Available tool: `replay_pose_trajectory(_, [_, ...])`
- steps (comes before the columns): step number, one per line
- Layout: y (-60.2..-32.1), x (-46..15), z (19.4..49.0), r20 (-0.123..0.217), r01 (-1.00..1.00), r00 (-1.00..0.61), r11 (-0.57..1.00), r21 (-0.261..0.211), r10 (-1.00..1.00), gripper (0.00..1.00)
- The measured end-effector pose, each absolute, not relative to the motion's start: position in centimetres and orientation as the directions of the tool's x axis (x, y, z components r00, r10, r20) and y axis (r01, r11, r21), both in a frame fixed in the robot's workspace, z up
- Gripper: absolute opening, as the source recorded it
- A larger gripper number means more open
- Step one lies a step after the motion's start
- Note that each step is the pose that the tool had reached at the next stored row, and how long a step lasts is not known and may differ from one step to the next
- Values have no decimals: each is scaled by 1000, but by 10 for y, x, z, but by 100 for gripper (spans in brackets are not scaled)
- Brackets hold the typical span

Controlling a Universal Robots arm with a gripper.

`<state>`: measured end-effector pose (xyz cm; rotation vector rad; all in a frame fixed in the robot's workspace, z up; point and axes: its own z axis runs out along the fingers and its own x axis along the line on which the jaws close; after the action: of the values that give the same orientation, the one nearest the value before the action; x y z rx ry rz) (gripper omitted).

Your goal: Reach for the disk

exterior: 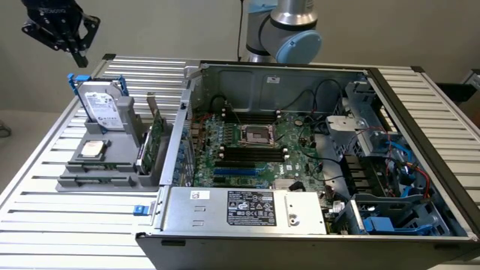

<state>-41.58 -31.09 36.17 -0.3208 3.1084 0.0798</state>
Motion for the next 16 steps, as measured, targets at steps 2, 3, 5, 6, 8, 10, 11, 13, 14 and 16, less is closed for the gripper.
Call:
replay_pose_trajectory(2, [-311,-416,362,-21,-240,-971,970,49,-239,11])
replay_pose_trajectory(3, [-311,-416,362,-21,-257,-966,965,49,-257,11])
replay_pose_trajectory(5, [-311,-416,361,-21,-292,-956,955,49,-291,11])
replay_pose_trajectory(6, [-311,-416,361,-21,-311,-951,949,49,-310,11])
replay_pose_trajectory(8, [-311,-416,361,-21,-345,-939,937,49,-344,11])
replay_pose_trajectory(10, [-311,-416,361,-21,-378,-926,924,49,-378,11])
replay_pose_trajectory(11, [-311,-416,361,-21,-395,-919,918,49,-394,11])
replay_pose_trajectory(13, [-311,-416,360,-21,-429,-903,902,49,-428,11])
replay_pose_trajectory(14, [-311,-416,359,-21,-445,-896,894,49,-444,11])
replay_pose_trajectory(16, [-311,-416,358,-21,-476,-879,878,49,-476,11])
